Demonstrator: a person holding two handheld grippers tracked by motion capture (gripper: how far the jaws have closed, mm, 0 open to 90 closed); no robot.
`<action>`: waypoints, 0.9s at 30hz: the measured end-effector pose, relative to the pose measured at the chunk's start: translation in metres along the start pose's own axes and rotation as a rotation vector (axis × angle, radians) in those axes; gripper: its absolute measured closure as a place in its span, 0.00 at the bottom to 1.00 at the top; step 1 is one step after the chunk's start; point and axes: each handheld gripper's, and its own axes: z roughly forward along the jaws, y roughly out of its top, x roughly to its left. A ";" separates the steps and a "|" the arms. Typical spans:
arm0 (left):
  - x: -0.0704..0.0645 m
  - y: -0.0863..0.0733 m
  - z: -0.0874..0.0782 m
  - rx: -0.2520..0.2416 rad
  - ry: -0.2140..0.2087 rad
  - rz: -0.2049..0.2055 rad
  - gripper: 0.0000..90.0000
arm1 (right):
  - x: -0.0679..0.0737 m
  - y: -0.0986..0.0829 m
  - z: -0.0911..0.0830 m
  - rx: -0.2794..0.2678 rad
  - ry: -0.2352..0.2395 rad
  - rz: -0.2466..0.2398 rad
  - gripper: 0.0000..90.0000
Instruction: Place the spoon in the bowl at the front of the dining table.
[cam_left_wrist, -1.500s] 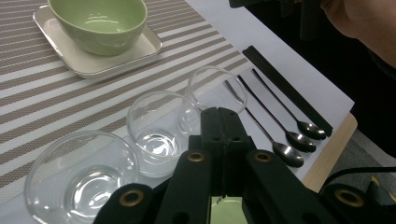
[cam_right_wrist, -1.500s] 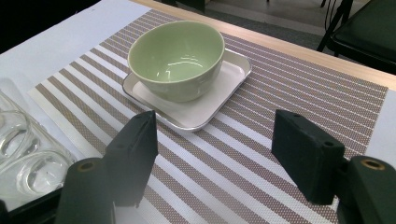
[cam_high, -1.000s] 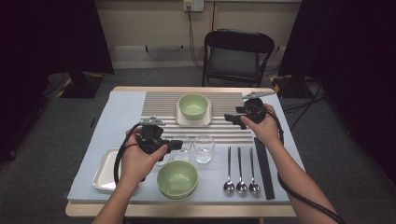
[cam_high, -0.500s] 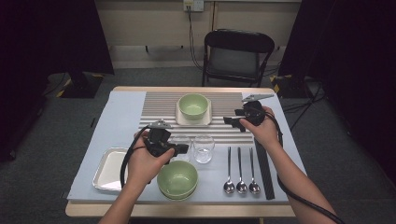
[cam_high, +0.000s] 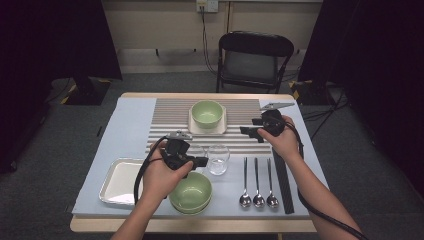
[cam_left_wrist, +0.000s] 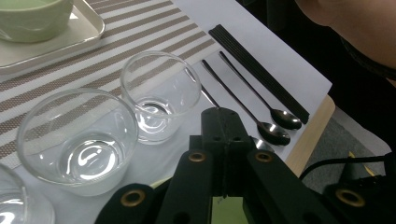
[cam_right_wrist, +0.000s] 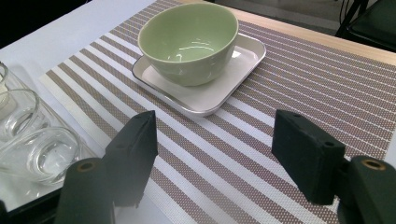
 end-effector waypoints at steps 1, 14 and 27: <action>-0.002 0.000 0.002 0.001 0.002 0.004 1.00 | 0.000 0.000 0.000 0.001 0.000 -0.003 0.34; -0.011 0.001 0.014 0.018 0.003 -0.003 1.00 | -0.001 -0.008 0.000 0.008 0.006 -0.006 0.34; -0.022 -0.003 0.025 0.031 -0.011 -0.012 1.00 | 0.000 -0.015 0.003 0.018 0.012 -0.003 0.34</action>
